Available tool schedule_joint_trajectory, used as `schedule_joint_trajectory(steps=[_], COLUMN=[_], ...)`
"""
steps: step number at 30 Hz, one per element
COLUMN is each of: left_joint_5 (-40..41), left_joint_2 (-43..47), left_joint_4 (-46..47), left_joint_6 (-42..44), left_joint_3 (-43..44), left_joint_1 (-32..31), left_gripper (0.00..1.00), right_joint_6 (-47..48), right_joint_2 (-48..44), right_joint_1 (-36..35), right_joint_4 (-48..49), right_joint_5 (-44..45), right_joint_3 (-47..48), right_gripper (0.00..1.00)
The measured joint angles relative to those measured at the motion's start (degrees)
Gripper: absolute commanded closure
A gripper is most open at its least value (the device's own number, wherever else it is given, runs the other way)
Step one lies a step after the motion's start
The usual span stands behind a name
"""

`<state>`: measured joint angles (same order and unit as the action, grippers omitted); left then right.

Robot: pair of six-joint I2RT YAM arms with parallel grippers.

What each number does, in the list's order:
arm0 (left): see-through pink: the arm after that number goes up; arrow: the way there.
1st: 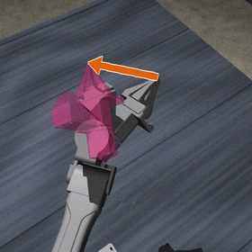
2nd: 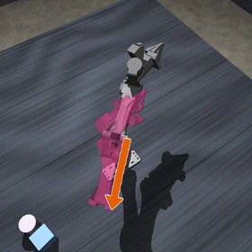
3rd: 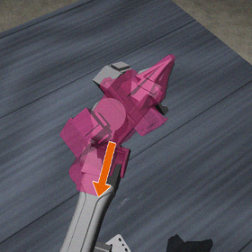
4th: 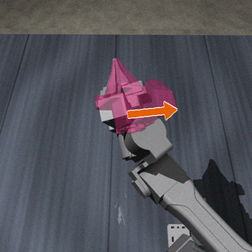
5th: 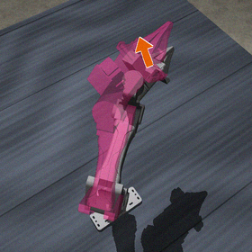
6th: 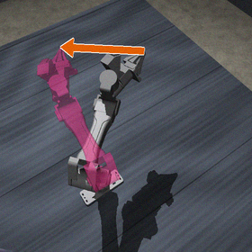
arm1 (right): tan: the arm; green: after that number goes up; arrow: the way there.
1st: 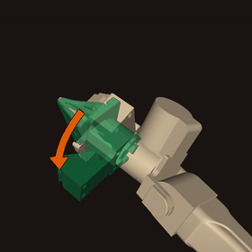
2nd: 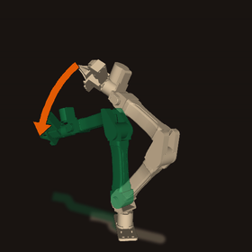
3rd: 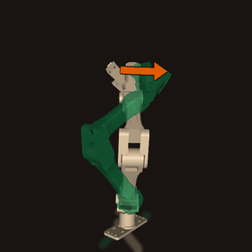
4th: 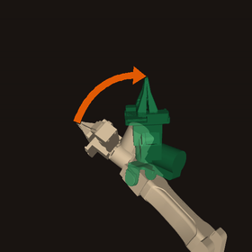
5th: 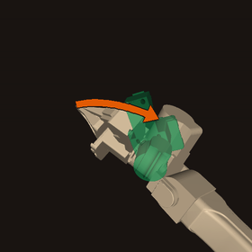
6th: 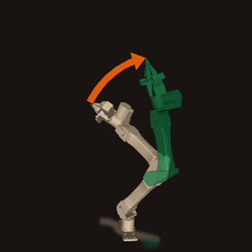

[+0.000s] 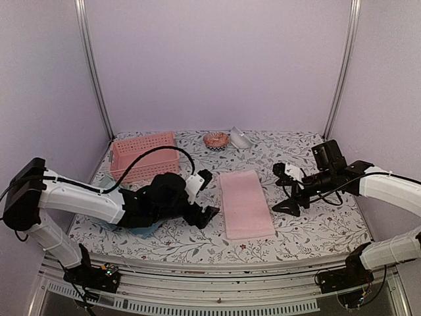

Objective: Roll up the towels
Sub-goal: Rotate the towel at the center of the board, then pick up the towel from the center of the board.

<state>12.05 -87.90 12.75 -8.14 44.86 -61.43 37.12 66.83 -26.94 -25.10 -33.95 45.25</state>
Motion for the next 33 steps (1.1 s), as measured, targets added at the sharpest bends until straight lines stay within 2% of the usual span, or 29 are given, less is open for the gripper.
schedule_joint_trajectory(steps=[6,11,17,29,31,33], left_joint_5=[4.74,4.09,4.13,3.61,3.48,2.84], left_joint_2=[-1.97,-2.21,-6.93,-8.83,-8.79,-8.63], left_joint_4=[5.18,8.0,2.36,-0.42,-0.13,0.44], left_joint_6=[-5.4,-6.75,-10.51,-14.05,-14.14,-13.94], left_joint_3=[-1.7,-3.04,2.84,3.41,2.73,1.6], left_joint_1=[0.0,0.0,0.0,-0.02,-0.02,-0.02], left_gripper=[0.15,0.2,0.26,0.27,0.28,0.28], right_joint_6=[5.44,8.66,9.27,8.55,8.5,8.41], right_joint_2=[3.21,6.64,15.34,21.84,22.67,23.52], right_joint_1=[-8.39,-15.17,-21.16,-21.88,-21.86,-21.88], right_joint_4=[4.79,6.97,8.7,10.12,10.23,10.32], right_joint_5=[6.03,10.4,16.37,21.46,21.46,21.44], right_joint_3=[-5.05,-5.03,-5.03,-4.72,-4.37,-3.65], right_gripper=[0.42,0.58,0.64,0.66,0.69,0.77])
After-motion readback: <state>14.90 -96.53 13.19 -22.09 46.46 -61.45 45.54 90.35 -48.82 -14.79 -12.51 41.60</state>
